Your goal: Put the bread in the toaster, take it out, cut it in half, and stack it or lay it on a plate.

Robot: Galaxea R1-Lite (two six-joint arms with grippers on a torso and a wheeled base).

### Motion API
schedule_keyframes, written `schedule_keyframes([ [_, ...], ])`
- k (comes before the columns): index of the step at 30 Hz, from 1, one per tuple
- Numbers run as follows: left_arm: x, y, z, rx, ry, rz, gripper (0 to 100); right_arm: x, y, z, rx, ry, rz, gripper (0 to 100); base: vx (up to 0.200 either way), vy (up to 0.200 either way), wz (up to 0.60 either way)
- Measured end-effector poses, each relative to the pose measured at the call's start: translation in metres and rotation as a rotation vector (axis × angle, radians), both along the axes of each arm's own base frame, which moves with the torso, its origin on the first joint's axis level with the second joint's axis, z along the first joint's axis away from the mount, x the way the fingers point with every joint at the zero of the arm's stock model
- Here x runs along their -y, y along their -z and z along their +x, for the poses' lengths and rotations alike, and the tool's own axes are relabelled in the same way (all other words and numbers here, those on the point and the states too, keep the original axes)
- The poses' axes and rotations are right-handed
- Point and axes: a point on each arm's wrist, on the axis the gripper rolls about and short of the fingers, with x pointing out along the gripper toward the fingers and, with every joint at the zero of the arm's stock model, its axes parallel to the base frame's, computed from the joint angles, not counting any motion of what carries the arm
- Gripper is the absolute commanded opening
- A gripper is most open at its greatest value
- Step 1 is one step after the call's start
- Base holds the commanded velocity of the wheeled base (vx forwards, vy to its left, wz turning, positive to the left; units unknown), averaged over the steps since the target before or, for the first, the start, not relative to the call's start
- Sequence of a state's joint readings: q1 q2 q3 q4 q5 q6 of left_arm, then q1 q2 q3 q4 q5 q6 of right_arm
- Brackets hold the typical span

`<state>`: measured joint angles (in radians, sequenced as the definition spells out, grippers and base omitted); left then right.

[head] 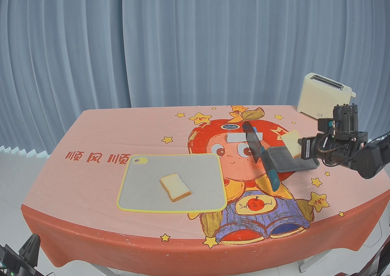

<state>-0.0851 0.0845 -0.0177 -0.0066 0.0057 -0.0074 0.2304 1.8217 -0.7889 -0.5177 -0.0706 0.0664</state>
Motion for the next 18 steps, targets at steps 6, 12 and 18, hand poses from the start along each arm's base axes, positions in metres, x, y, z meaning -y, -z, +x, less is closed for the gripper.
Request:
schedule_keyframes([
  [6, 0.0, 0.0, 0.0, 0.0, 0.001, 0.0, 0, 0.002, 0.011, -0.004, -0.041, 0.009, -0.008, 0, 0.0, 0.0, 0.0],
  [12, 0.0, 0.0, 0.0, 0.0, 0.001, 0.0, 0, 0.003, 0.017, -0.004, -0.058, 0.028, -0.023, 0, 0.0, 0.0, 0.0],
  [18, 0.0, 0.0, 0.0, 0.0, 0.001, 0.0, 0, 0.003, 0.022, -0.001, -0.064, 0.034, -0.027, 0, 0.0, 0.0, 0.0],
])
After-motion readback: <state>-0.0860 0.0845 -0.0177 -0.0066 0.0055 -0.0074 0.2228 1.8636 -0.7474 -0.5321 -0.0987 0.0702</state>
